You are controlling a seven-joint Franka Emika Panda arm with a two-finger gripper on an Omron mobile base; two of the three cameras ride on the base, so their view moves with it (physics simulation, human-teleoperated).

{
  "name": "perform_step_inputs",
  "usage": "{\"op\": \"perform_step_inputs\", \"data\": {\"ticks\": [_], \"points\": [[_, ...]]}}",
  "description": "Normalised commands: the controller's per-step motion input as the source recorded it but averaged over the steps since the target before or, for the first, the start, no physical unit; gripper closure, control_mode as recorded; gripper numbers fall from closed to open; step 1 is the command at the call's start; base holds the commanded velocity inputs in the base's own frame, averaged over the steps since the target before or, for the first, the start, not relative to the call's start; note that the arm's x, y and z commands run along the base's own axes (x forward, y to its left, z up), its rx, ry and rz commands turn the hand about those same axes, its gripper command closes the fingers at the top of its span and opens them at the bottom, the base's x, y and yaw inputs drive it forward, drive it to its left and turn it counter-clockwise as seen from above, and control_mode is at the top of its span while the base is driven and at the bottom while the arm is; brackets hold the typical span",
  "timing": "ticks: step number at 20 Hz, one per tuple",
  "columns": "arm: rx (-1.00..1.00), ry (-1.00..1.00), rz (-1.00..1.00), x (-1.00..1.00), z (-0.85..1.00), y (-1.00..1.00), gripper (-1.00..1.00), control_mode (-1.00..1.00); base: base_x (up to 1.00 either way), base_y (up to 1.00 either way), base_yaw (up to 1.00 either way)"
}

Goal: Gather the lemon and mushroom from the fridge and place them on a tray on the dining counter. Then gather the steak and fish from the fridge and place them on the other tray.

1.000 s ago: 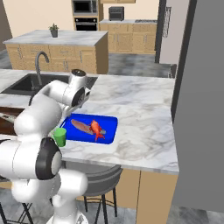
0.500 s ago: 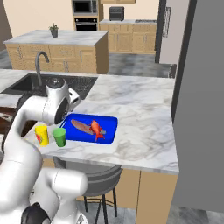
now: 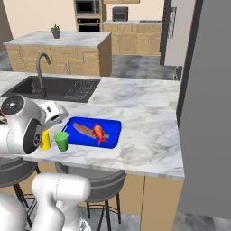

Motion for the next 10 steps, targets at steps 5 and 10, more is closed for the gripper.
{"op": "perform_step_inputs", "data": {"ticks": [5, 10], "points": [[0.00, -0.10, -0.20, -1.00, 0.57, 0.00, -1.00, -1.00, 0.00, 0.00, 0.00], [0.05, -0.05, -0.16, -0.99, 0.34, 0.00, -1.00, -1.00, 0.00, 0.00, 0.00]]}}
